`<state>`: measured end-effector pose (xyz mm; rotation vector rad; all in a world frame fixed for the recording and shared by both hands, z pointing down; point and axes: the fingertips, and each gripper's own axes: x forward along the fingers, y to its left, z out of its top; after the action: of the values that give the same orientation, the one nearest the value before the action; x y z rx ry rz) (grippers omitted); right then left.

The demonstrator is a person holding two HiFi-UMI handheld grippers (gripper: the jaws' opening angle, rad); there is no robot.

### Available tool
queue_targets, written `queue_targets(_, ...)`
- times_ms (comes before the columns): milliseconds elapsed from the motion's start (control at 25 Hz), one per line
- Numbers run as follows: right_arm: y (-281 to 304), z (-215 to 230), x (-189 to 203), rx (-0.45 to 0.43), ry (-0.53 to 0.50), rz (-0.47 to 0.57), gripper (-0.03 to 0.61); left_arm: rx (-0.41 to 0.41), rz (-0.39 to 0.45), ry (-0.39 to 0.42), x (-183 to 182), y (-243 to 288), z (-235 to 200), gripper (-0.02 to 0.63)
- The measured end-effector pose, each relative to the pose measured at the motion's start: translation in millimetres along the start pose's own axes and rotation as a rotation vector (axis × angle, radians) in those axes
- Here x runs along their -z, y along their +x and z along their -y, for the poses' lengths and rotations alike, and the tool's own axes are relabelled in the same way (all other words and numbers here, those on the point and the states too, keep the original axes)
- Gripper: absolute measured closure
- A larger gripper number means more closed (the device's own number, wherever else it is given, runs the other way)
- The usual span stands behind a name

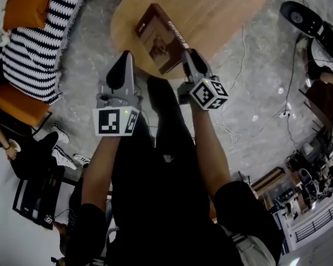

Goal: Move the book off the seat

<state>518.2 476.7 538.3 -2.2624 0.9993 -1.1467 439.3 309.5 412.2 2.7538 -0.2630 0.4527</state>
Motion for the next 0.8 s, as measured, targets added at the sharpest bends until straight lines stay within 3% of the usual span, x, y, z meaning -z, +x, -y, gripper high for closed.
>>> queue_targets(480, -5.8, 41.4, -2.9, -0.065, 0.115, 0.041, 0.436, 0.013, -0.019, -0.006, 16.5, 19.6, 9.7, 0.607)
queue_targets(800, 6.8, 68.5, 6.1, -0.198, 0.21, 0.035, 0.436, 0.031, -0.028, -0.005, 26.2, 23.0, 19.8, 0.607)
